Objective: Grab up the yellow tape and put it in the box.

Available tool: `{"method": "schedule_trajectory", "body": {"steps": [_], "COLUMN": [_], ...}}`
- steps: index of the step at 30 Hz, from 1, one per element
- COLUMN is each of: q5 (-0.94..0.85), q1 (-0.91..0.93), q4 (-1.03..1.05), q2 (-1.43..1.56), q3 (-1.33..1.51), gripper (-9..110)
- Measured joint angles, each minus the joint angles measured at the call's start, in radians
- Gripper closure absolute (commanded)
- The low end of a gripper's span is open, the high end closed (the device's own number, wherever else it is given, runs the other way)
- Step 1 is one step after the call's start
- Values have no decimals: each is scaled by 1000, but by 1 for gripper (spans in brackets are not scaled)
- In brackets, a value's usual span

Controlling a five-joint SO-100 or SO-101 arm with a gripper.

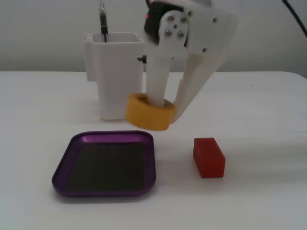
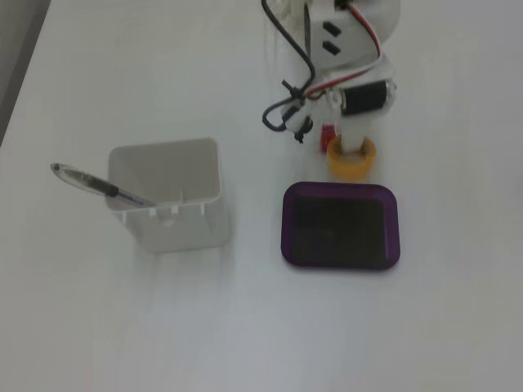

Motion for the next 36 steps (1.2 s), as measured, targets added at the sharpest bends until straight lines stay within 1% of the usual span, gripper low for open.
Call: {"method": "schedule_trajectory", "body": {"steps": [3, 8, 12, 16, 23, 27, 31, 36], "q5": [0, 0, 0, 0, 0, 0, 0, 0], "q1": [3, 80, 115, 106, 123, 120, 120, 109], "q4": [0, 0, 0, 0, 2, 75, 215, 407], "q2": [-133, -301, -371, -397, -399, -400, -380, -224], "q3": [-124, -284, -339, -347, -348, -391, -503, -670], "gripper": [102, 102, 102, 101, 88, 88, 88, 88]}}
